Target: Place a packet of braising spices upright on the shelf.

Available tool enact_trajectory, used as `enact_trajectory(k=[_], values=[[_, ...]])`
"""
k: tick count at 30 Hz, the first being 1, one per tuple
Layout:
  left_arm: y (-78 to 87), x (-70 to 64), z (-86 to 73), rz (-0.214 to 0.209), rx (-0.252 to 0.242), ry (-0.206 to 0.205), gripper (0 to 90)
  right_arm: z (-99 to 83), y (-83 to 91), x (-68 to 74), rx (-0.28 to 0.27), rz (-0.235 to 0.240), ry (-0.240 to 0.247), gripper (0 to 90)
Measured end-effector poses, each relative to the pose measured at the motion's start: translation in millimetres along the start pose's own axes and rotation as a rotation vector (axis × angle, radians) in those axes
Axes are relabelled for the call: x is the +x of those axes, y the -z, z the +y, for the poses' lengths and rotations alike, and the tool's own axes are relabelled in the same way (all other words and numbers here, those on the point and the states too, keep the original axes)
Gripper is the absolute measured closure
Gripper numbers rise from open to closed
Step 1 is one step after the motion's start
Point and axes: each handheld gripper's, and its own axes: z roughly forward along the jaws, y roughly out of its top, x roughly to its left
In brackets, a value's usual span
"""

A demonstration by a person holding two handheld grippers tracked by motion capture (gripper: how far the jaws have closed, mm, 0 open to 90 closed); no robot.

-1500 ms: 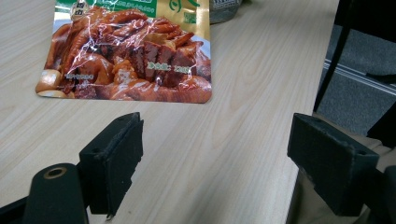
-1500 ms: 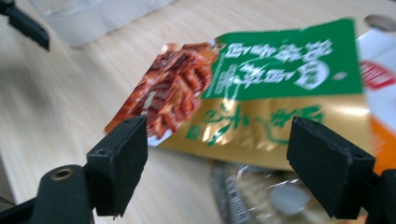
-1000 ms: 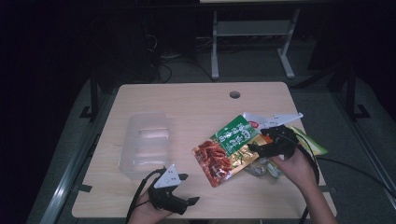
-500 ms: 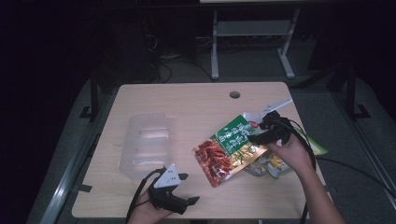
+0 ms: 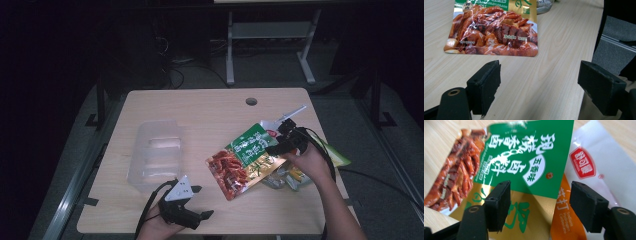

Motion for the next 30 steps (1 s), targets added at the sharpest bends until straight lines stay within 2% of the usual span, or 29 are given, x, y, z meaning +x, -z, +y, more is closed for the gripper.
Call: enact_trajectory(k=[5,8,11,13,15,16,20,25,30], values=[[-1.3,-0.3,0.2,0.001,0.007,-0.003,18.1,-1.4,-7.0,-1.7,0.054,-0.007,-0.004,33.7],[-1.8,-0.5,0.1,0.001,0.008,-0.002,18.1,-3.0,-12.3,-1.3,0.085,0.017,-0.001,34.8],[-1.6,-0.8,-0.1,0.004,0.010,-0.007,18.1,-2.7,-15.8,-0.2,0.103,0.034,0.012,39.3],[-1.0,-0.8,0.1,0.006,0.009,-0.008,18.2,-1.4,-17.3,2.4,0.112,0.031,0.025,46.7],[-0.3,-0.9,0.3,0.008,0.007,-0.007,18.2,-1.0,-17.5,3.1,0.117,0.022,0.027,48.5],[-0.1,-0.8,0.4,0.009,0.005,-0.005,18.2,-1.0,-17.4,3.5,0.118,0.015,0.026,52.5],[-0.2,-0.3,0.5,0.009,0.006,-0.003,18.3,-1.8,-14.5,1.9,0.117,0.019,0.015,60.5],[-0.2,-0.5,0.6,0.009,0.006,-0.004,18.3,-1.4,-10.8,3.0,0.113,0.013,0.024,65.9],[-1.0,-0.5,0.6,0.008,0.007,-0.005,18.3,-1.4,-4.8,1.4,0.085,0.048,0.016,68.9]])
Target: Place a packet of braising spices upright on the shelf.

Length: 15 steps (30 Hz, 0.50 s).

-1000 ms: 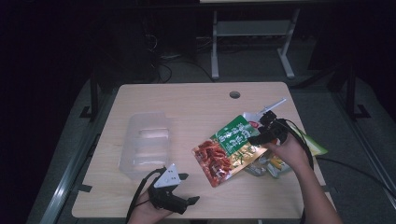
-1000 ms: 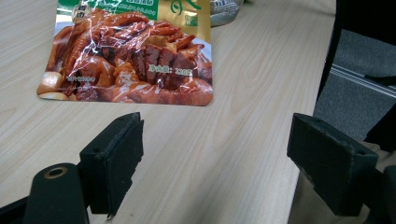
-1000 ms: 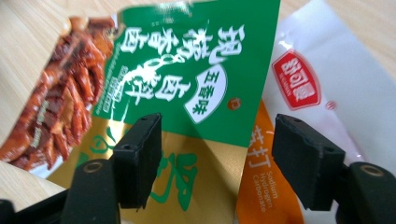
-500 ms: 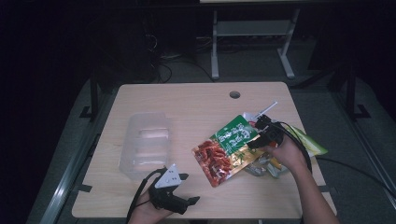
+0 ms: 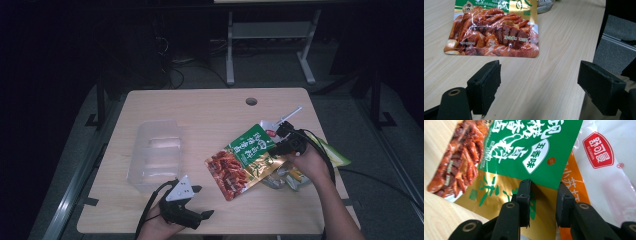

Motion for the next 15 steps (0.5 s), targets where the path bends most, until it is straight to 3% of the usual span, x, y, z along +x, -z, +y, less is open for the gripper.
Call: enact_trajectory(k=[2,3,8,10,11,13,15], values=[[-0.5,-0.4,0.0,0.000,-0.002,0.001,18.3,-0.9,0.9,-1.3,-0.006,0.016,-0.009,62.4],[-0.6,-0.5,0.0,0.000,-0.003,0.002,18.3,-1.6,-0.1,-3.6,-0.006,0.042,-0.034,49.0],[0.4,-0.8,0.2,-0.001,-0.003,0.003,18.2,-2.8,-6.4,-5.6,0.026,0.065,-0.059,42.7],[0.5,-0.8,0.3,-0.002,-0.005,0.003,18.3,-2.7,-9.3,-6.3,0.038,0.067,-0.068,44.3],[0.4,-0.8,0.4,-0.002,-0.004,0.004,18.3,-2.1,-10.8,-5.6,0.028,0.080,-0.065,51.2],[0.4,-0.3,0.6,0.000,-0.002,0.002,18.3,-1.7,-11.2,-5.0,0.022,0.084,-0.060,52.1],[0.4,-0.1,0.6,0.001,-0.002,0.002,18.3,-0.2,-12.4,-3.3,0.025,0.065,-0.055,60.0]])
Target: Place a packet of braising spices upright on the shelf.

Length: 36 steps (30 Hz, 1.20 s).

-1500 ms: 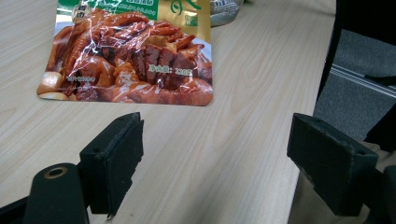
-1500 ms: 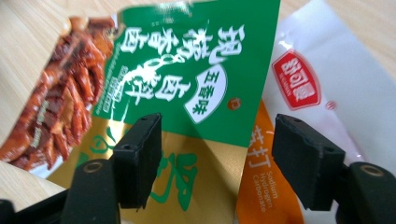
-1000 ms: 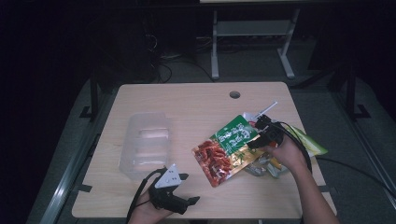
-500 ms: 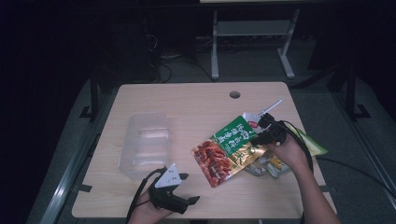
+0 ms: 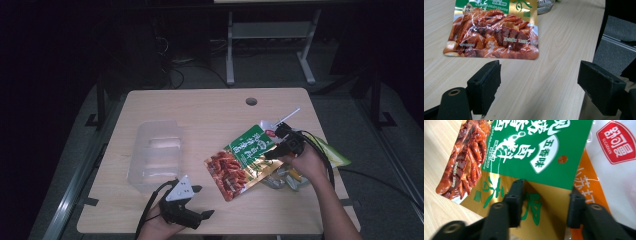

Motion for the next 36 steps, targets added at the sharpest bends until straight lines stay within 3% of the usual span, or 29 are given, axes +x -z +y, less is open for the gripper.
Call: enact_trajectory(k=[4,13,27,36], values=[[-0.3,-0.1,0.2,-0.001,0.000,0.002,18.3,0.0,2.7,-1.4,-0.019,0.042,-0.014,70.3],[-1.0,-0.8,0.3,-0.002,-0.002,-0.001,19.1,-0.1,11.4,1.7,-0.065,0.115,0.010,87.8],[-1.6,-0.9,0.2,0.001,0.001,0.004,19.4,5.8,31.8,21.9,-0.121,0.114,0.079,89.9],[-1.4,0.0,0.0,0.002,-0.004,0.004,19.9,14.6,50.9,47.8,-0.135,0.079,0.158,90.0]])
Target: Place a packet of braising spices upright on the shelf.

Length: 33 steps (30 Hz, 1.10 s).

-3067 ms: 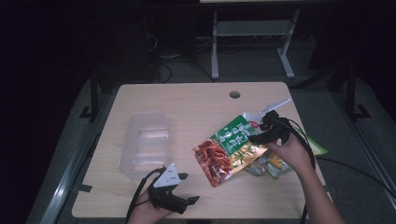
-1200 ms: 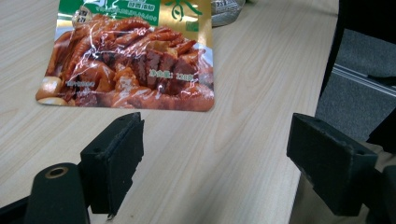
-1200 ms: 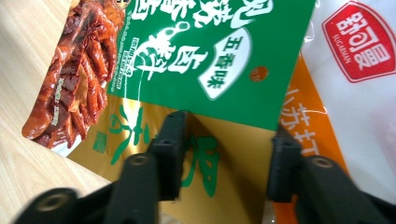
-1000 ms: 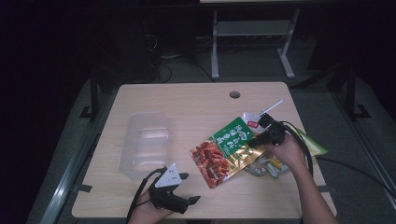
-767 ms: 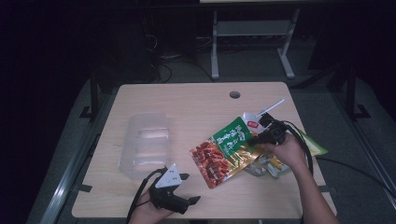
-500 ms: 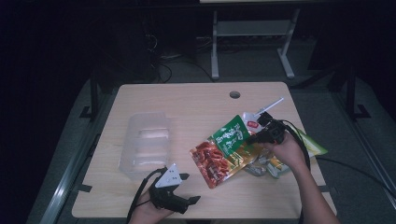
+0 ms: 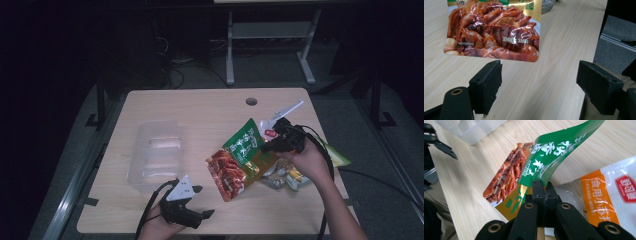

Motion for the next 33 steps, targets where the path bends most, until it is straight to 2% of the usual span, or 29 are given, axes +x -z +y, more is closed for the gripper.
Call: enact_trajectory(k=[10,23,28,30,33], values=[[0.8,2.0,0.3,-0.002,-0.010,0.008,20.0,16.8,17.1,18.8,-0.012,-0.025,0.084,90.0],[0.9,2.3,1.0,-0.001,-0.019,0.015,20.0,38.3,40.4,54.8,0.012,-0.071,0.232,90.0],[1.7,3.4,2.3,0.000,-0.026,0.025,20.0,42.8,43.9,63.5,0.012,-0.079,0.287,90.0],[2.6,4.9,4.6,0.002,-0.027,0.018,20.0,43.0,43.9,63.6,0.012,-0.077,0.288,90.0],[2.8,5.0,10.9,-0.004,-0.047,0.028,20.0,43.2,44.4,62.8,0.012,-0.066,0.302,90.0]])
